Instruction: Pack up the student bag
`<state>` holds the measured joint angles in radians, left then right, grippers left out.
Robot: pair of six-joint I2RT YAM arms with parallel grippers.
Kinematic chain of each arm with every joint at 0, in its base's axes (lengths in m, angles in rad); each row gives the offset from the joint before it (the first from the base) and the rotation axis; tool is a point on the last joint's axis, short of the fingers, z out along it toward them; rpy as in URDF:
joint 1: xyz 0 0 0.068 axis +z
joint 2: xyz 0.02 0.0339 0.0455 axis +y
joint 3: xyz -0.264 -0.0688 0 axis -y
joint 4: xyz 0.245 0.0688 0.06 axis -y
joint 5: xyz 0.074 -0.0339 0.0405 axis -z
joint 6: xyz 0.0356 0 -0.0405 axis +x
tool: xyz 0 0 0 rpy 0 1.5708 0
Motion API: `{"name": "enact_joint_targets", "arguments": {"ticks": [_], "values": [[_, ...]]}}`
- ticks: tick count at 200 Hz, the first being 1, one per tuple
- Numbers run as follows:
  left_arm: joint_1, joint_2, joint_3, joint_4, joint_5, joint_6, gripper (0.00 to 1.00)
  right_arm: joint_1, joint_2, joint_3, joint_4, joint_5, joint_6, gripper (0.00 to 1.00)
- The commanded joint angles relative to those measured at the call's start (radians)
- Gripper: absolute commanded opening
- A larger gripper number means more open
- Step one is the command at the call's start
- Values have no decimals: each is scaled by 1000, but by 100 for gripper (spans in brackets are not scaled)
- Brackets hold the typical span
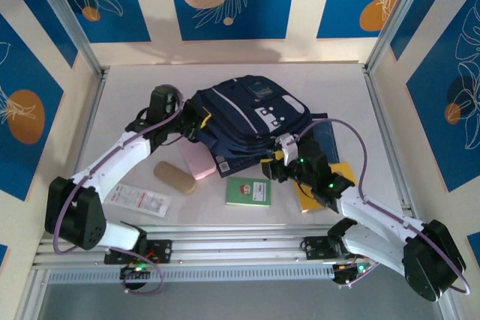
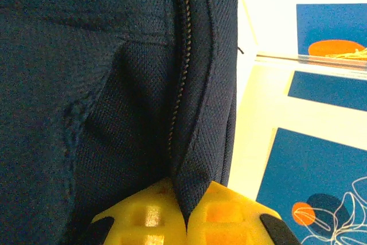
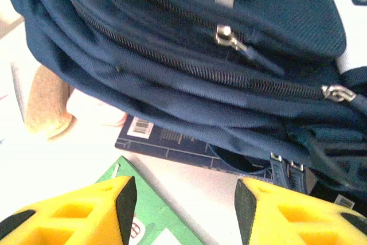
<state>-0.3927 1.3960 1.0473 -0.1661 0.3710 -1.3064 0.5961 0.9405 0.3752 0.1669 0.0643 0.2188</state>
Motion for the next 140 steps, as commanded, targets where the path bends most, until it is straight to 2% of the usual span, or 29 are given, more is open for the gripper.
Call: {"name": "enact_joint_targets", "arguments": {"ticks": [1,21,42,66,91,140], "values": [[-3,-25,-28,-4,139,22,0,-25,-13,-62,199,29,28,52],[-3,-32,-31,-33,139,31,0,-144,25,-75,222,-110,170,54],[-4,-11,12,-90,159,27,0,-287,85,-49,220,-319,280,55],[-3,28,80,-164,194,30,0,-350,134,-9,200,-478,329,55],[-4,22,87,-159,192,1,0,-354,157,13,148,-523,341,55],[-3,18,116,-155,197,-20,0,-353,182,5,115,-491,319,56]]}}
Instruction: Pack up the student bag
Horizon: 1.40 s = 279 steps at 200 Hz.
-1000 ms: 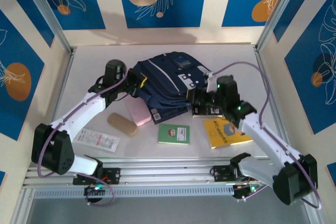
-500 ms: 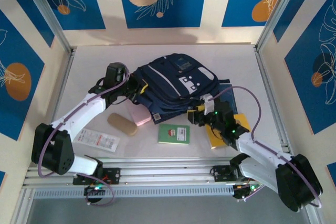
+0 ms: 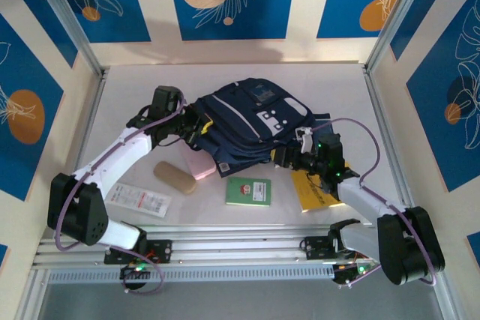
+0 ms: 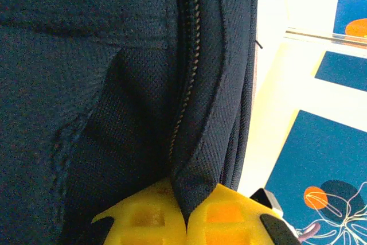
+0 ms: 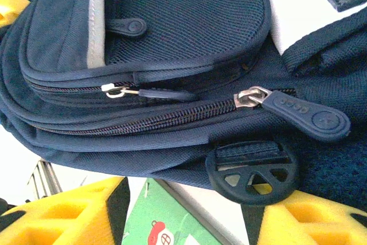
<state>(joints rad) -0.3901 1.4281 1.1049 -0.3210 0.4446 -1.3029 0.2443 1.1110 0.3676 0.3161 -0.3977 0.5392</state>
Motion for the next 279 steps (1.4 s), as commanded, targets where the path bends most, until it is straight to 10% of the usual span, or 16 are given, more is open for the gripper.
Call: {"name": "enact_joint_targets", "arguments": {"ticks": [1,77,171,279], "values": [[-6,-14,60,0,124,-24,0,-1,12,14,-36,-29,-2,56],[-6,-11,78,-1,125,-35,0,62,69,19,-66,32,-62,57],[-11,3,145,-73,108,-51,0,257,-99,63,-261,447,-228,62],[-21,17,202,-98,98,-81,0,211,68,150,-243,317,-187,70]]}}
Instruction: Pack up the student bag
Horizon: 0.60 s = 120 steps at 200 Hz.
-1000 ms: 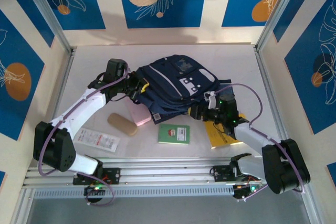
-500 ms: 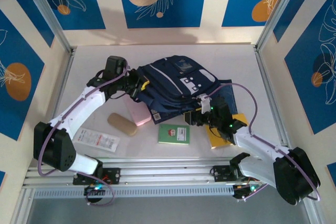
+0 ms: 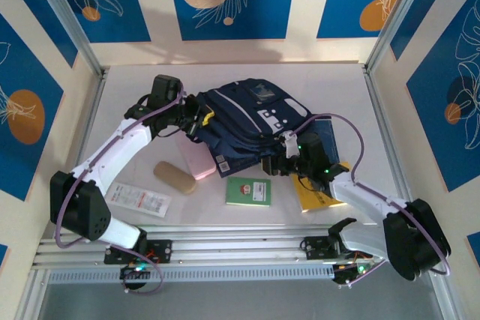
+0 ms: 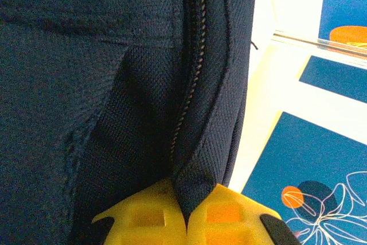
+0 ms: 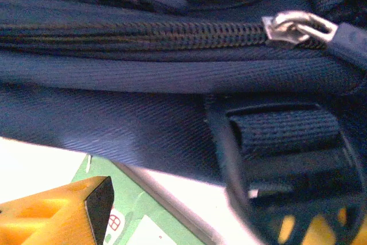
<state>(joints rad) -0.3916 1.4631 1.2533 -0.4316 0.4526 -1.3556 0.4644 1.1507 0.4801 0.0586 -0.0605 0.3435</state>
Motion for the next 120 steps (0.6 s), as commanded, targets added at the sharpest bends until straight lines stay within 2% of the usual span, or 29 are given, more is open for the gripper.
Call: {"name": "enact_joint_targets", "arguments": {"ticks": [1,47,85,120], "values": [[-19,-18,55,13,90,-27,0,-9,29,37,16,-20,9,69],[-21,-15,58,13,90,-34,0,-1,53,68,24,-62,29,68],[-24,-18,54,13,87,-36,0,5,69,89,16,-56,38,59],[-26,-24,49,13,85,-39,0,2,106,97,18,-20,55,48]]}}
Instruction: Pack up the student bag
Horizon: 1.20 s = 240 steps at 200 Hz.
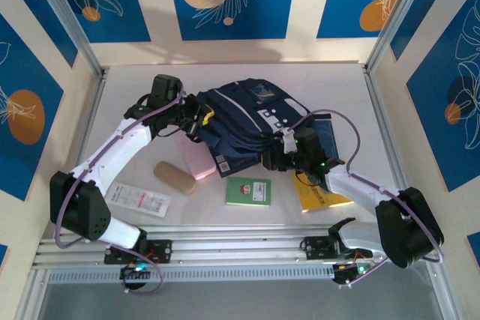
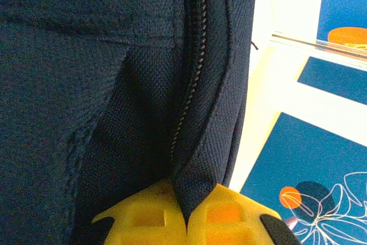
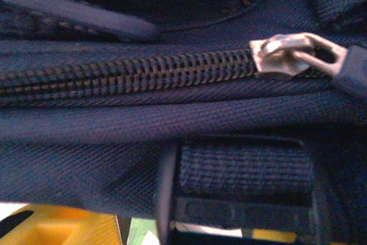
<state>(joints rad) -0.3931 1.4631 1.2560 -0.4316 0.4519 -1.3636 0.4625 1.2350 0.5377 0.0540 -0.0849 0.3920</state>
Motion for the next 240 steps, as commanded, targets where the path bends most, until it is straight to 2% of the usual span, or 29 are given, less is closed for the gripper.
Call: {"name": "enact_joint_targets", "arguments": {"ticks": [1,35,72,101,175,240], "values": [[-24,-24,46,13,85,-31,0,4,22,39,22,5,7,47],[-24,-28,45,11,81,-32,0,-1,39,37,39,24,22,33],[-24,-28,27,16,73,-35,0,7,32,37,33,-1,6,8],[-24,-26,3,31,65,-37,0,44,7,45,15,-3,-8,0],[-49,-20,-44,57,30,-27,0,173,-2,199,-80,21,-26,0],[-82,-5,-57,62,-17,-8,0,290,146,423,-159,-27,-9,0]]}}
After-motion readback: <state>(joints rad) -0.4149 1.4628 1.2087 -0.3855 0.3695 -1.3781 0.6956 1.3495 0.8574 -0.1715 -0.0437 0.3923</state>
